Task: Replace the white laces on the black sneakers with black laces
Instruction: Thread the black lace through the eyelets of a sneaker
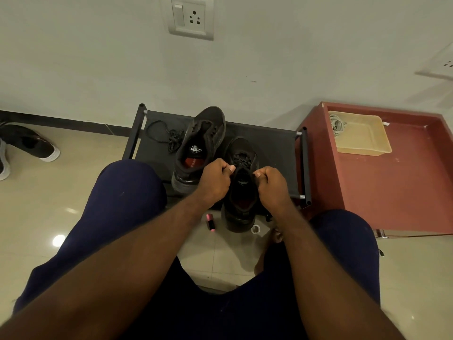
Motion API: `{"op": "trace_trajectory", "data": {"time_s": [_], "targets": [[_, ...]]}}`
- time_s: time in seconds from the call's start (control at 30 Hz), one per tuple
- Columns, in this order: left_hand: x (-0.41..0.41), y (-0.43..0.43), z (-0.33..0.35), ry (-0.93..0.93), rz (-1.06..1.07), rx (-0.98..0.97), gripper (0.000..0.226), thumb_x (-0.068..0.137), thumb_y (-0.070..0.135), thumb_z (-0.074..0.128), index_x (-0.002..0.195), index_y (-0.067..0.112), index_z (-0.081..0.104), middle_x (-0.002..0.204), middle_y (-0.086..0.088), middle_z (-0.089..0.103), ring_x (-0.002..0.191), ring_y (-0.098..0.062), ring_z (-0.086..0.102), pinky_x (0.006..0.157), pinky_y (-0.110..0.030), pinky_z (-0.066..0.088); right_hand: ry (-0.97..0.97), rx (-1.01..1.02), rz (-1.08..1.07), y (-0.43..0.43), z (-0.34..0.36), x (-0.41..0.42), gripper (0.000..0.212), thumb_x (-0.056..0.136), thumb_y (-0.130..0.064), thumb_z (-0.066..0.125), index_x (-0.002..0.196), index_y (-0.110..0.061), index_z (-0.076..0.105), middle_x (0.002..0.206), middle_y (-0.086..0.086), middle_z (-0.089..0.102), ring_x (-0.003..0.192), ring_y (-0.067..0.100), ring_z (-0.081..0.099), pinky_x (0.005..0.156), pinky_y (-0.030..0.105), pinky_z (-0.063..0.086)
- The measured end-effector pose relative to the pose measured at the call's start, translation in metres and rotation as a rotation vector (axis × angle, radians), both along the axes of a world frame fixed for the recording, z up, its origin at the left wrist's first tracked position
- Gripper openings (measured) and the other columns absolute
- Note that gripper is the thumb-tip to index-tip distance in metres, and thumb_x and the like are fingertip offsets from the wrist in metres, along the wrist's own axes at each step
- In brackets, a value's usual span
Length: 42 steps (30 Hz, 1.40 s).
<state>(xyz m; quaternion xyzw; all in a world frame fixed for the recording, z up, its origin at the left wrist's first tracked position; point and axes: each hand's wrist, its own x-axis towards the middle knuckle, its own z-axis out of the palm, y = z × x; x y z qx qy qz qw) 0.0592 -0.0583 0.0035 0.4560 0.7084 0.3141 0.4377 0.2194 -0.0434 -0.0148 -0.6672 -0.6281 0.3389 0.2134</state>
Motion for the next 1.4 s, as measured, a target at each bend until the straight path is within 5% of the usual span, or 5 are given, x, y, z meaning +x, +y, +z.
{"op": "trace_trajectory", "data": {"time_s": [0.5,0.77,0.93,1.1,1.4], "targets": [[-0.001,-0.003,0.039,0.712,-0.323,0.244,0.027,0.099,0.02,0.055,0.124,0.012,0.06,0.149,-0.017,0.034,0.124,-0.032,0.048,0.1,-0.039,0.047,0.016,-0.046,-0.177,-0.015,0.009,-0.009,0.039,0.097,-0.045,0.059,0.076,-0.013,0.067,0.071,-0.001,0.066,0.069,0.016,0.062,0.068,0.042,0.055],[-0.002,-0.008,0.007,-0.011,-0.021,-0.193,0.039,0.101,0.031,0.052,0.078,0.0,0.061,0.065,-0.007,0.056,0.061,-0.022,0.057,0.064,-0.038,0.055,0.391,-0.085,-0.16,-0.01,0.006,-0.017,0.017,0.094,-0.026,0.069,0.091,-0.011,0.076,0.085,0.004,0.074,0.087,0.021,0.071,0.085,0.048,0.058],[0.006,-0.003,0.012,-0.362,0.18,-0.117,0.016,0.096,0.019,0.063,0.099,0.005,0.068,0.076,0.0,0.064,0.065,-0.005,0.059,0.049,-0.012,0.045,0.47,-0.058,-0.21,-0.013,0.008,-0.018,0.013,0.095,-0.018,0.068,0.083,-0.013,0.069,0.077,0.0,0.067,0.073,0.009,0.062,0.071,0.029,0.054],[0.01,0.001,0.001,-0.098,0.17,-0.017,0.015,0.095,0.019,0.063,0.091,0.005,0.065,0.088,-0.006,0.067,0.084,-0.016,0.064,0.074,-0.028,0.055,0.377,0.012,-0.243,-0.017,0.007,-0.022,0.015,0.097,-0.016,0.063,0.084,-0.009,0.063,0.074,-0.003,0.058,0.066,0.003,0.051,0.061,0.015,0.043],[0.002,0.011,0.009,-0.348,0.263,-0.106,0.014,0.092,0.009,0.066,0.105,0.005,0.065,0.097,-0.008,0.068,0.092,-0.02,0.066,0.077,-0.028,0.057,0.626,-0.12,-0.519,-0.023,0.015,-0.04,0.005,0.094,-0.012,0.063,0.092,-0.009,0.06,0.088,0.015,0.065,0.08,0.018,0.059,0.076,0.044,0.056]]}}
